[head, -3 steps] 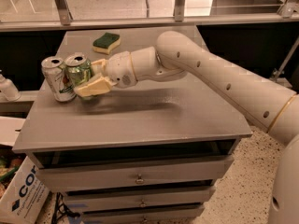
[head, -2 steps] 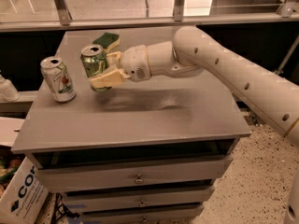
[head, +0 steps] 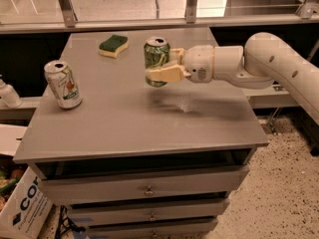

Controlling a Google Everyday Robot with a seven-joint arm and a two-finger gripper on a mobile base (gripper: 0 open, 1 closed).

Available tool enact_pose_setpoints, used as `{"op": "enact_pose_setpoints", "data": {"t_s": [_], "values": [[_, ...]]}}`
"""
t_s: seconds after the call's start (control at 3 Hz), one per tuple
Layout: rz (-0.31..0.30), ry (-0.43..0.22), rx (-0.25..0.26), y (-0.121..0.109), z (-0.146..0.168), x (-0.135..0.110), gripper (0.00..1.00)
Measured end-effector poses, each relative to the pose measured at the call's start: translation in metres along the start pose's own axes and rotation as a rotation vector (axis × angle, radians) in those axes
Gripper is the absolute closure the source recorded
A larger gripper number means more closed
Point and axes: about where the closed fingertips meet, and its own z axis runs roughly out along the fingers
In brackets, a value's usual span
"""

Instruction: Move green can near sponge

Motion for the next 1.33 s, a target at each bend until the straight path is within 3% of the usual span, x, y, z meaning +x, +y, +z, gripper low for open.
{"op": "enact_pose_setpoints", "data": {"t_s": [0.33, 1.0, 1.33], "values": [[-0.001, 0.000, 0.006, -0.005, -0.001, -0.001, 1.00], [-0.010, -0.004, 0.103, -0.074, 0.011, 0.009, 1.00], [-0.020, 0.006, 0.169, -0.109, 0.035, 0.015, 1.00]]}}
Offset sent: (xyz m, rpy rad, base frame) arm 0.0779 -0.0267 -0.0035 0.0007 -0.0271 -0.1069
